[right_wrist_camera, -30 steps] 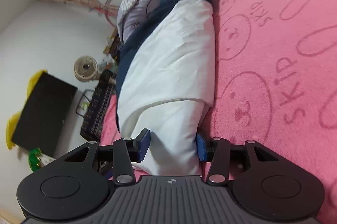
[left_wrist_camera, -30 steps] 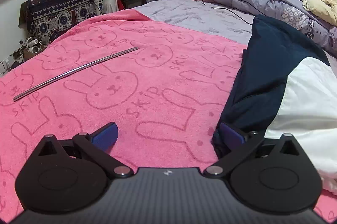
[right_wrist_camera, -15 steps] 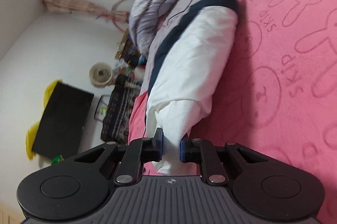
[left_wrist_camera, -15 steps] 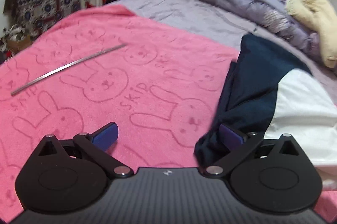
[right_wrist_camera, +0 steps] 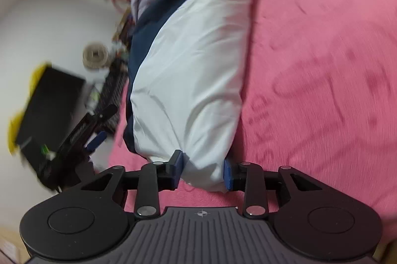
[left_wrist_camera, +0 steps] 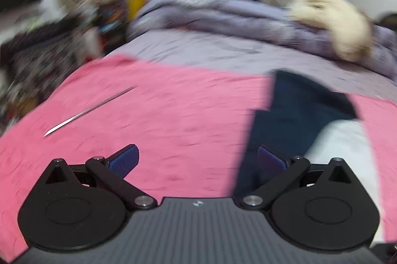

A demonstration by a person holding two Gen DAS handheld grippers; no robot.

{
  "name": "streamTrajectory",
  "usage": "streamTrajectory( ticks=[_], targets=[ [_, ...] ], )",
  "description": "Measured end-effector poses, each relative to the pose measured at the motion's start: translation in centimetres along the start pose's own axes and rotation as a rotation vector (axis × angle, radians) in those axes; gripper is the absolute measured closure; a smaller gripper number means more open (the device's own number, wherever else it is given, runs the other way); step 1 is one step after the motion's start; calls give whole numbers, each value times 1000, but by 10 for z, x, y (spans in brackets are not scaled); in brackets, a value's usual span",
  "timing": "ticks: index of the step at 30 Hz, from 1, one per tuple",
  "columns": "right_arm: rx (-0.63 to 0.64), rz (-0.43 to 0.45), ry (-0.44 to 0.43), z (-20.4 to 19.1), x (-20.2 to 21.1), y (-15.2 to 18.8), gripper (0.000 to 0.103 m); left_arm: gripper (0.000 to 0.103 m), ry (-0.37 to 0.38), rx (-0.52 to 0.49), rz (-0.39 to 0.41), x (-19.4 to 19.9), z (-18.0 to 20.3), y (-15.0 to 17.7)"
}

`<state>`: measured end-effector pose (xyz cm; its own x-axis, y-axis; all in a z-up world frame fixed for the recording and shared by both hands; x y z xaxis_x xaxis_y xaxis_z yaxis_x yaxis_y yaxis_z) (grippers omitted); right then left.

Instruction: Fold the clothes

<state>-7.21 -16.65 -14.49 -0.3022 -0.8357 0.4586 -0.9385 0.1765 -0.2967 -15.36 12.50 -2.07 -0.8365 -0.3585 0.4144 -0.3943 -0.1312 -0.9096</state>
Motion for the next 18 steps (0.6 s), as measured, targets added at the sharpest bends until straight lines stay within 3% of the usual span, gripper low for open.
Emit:
streamTrajectory(
  ticks=[3,6,9,12,15,18],
  targets=[
    [46,-25,4,-3,5,3,66,0,81,-189,69,7,44,9],
    [139,-84,33,-10,20,10,62,0,22,-279,-25,-15,57,32],
    [272,-111,72,-22,38,11,61,0,7,-155,-125,-32,29,51],
    [445,-23,77,-51,47,-10,61,0,28,-29,-170,-33,2,57],
    [592,102,52,-85,37,-40,54,0,48,-4,-175,-31,-6,62],
    [741,113,52,-127,-17,-61,55,0,43,-26,-160,-28,-4,66]
  ],
)
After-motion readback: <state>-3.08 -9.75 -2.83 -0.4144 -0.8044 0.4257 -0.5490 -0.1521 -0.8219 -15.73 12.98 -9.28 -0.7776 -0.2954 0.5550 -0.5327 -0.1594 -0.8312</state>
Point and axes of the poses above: each gripper's, at about its wrist camera, not at the fingertips, and x roughly against the way its jaws point, z to its right, y to its underside, the point moved 2 cm from there along -x, roughly the way its jaws point, and after that the axes turned 7 degrees about z, right-handed, at the moved point
